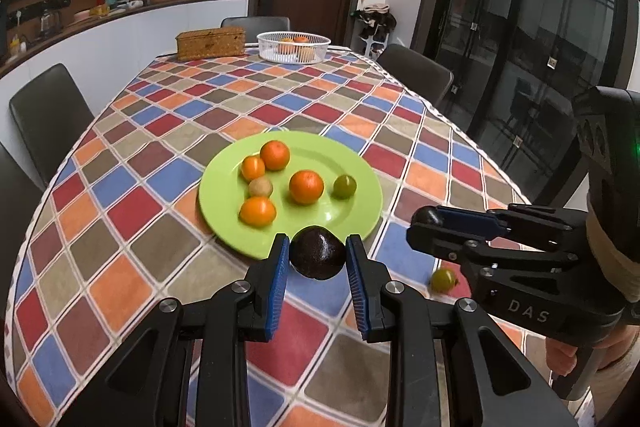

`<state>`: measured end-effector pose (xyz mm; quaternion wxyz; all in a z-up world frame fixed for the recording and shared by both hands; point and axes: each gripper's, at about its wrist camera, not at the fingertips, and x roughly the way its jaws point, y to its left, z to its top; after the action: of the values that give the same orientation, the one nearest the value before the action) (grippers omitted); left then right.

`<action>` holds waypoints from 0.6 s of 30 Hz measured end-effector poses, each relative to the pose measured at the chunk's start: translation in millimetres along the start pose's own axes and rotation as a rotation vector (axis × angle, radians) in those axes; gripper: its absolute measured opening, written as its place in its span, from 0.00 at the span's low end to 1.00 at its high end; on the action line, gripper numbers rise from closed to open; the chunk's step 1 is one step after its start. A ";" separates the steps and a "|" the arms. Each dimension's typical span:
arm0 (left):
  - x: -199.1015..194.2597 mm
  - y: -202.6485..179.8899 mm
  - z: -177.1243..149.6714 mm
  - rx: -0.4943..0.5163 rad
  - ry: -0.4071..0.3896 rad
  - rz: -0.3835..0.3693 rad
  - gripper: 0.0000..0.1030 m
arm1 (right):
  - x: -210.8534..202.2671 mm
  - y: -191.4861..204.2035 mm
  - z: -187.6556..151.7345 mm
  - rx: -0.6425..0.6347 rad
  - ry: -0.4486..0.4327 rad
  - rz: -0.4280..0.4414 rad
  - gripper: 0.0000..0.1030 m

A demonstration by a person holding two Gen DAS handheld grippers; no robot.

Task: Organize fruits
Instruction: 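Carry both dark plums onto the green plate and open both grippers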

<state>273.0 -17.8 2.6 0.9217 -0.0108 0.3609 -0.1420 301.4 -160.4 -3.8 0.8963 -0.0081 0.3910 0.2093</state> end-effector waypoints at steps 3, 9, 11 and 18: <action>9.3 2.4 8.3 -0.004 -0.001 -0.009 0.28 | 7.1 -4.3 9.5 -0.004 0.000 0.006 0.28; 33.8 11.8 18.3 -0.018 0.016 -0.023 0.28 | 26.9 -11.4 26.9 -0.017 0.011 0.016 0.28; 43.9 15.3 21.0 -0.028 0.026 -0.030 0.28 | 35.8 -14.0 32.0 -0.025 0.022 0.014 0.28; 72.0 24.4 27.9 -0.043 0.057 -0.040 0.28 | 63.8 -24.3 43.2 -0.029 0.065 0.012 0.28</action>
<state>348.2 -16.2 -27.4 0.9075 -0.0339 0.3896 -0.1530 379.5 -151.4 -22.4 0.8816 -0.0258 0.4167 0.2200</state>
